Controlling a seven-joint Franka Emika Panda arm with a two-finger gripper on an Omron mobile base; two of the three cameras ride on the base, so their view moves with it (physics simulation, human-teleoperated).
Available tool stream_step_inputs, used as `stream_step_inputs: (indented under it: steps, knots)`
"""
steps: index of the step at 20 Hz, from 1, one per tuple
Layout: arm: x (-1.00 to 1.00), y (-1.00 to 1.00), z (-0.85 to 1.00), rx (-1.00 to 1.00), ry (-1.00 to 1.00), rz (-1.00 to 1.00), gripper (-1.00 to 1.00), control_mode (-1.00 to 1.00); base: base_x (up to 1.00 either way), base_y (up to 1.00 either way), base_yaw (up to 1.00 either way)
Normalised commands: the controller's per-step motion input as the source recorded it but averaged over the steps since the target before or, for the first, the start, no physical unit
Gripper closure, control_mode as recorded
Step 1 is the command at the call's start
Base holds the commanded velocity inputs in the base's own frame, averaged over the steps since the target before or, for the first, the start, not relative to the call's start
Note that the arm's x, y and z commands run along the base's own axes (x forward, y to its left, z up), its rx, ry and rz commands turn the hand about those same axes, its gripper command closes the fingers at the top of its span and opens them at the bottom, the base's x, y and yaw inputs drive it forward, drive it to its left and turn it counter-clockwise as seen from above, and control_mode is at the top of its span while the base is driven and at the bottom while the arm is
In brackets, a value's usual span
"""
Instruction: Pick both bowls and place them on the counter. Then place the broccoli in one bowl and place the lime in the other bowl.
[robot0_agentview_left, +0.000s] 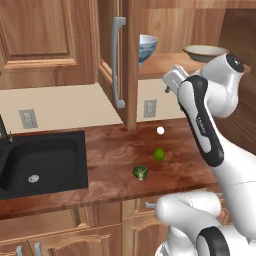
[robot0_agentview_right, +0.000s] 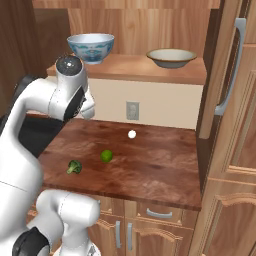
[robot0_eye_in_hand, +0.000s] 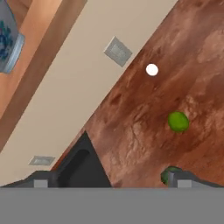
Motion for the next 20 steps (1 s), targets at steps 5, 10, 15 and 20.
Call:
stream_step_inputs:
  steps: [5, 10, 15, 20]
  knots:
    - [0.02, 0.0, 0.57, 0.15, 0.03, -0.01, -1.0, -1.0, 0.0, 0.0, 0.0]
    - [0.26, 0.0, 0.37, 0.15, 0.06, -0.01, -1.0, -1.0, 0.0, 0.0, 0.0]
    - [0.45, -0.02, 0.21, 0.1, 0.0, -0.02, -1.0, -1.0, 0.0, 0.0, 0.0]
    - [0.49, -0.01, 0.16, 0.1, 0.0, 0.0, -1.0, -1.0, 0.0, 0.0, 0.0]
